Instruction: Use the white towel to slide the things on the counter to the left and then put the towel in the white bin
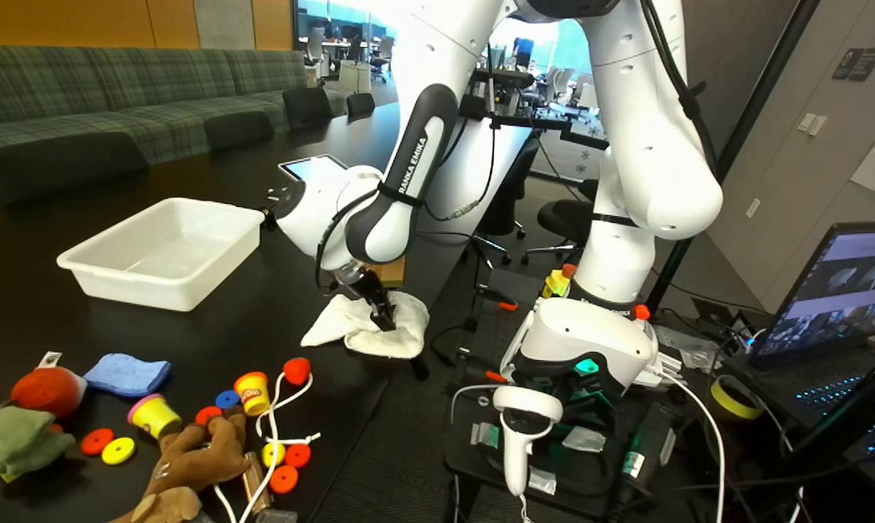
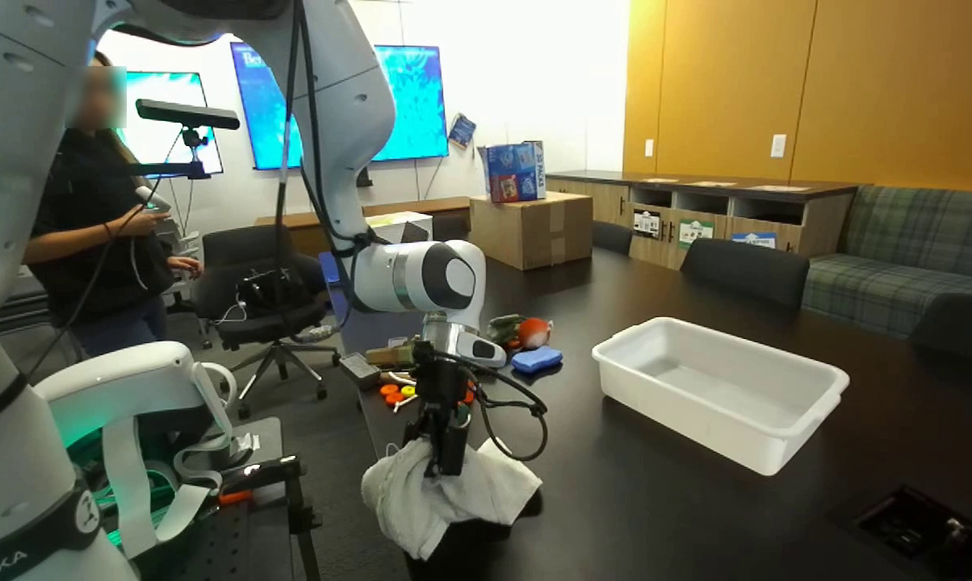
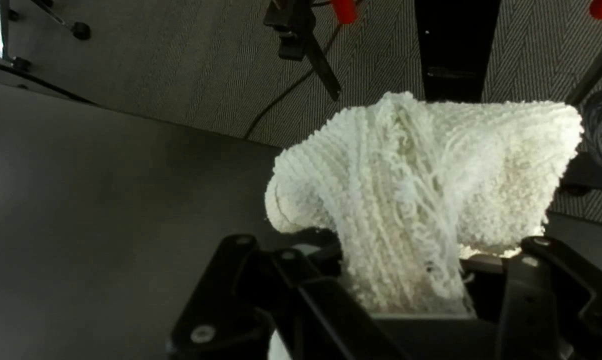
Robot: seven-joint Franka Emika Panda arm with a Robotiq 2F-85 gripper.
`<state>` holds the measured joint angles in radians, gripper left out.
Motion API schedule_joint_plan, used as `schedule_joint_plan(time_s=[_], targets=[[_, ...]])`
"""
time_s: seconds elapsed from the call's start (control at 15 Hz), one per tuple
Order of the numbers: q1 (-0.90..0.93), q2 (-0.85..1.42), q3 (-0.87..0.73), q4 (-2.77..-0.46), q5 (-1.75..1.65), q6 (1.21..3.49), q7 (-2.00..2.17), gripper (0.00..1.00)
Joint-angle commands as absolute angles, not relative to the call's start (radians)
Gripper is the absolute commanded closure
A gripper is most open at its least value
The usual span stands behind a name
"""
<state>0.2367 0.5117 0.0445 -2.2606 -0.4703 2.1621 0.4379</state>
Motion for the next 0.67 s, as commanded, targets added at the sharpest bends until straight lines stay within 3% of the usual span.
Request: schedule_joint_plan(time_s=[0.0, 0.6], targets=[[0.278, 0.526, 0.073, -2.276, -0.473, 2.206, 0.354, 0.95], [0.476, 0.625, 0.078, -2.151, -0.590, 2.468, 0.342, 0.95]])
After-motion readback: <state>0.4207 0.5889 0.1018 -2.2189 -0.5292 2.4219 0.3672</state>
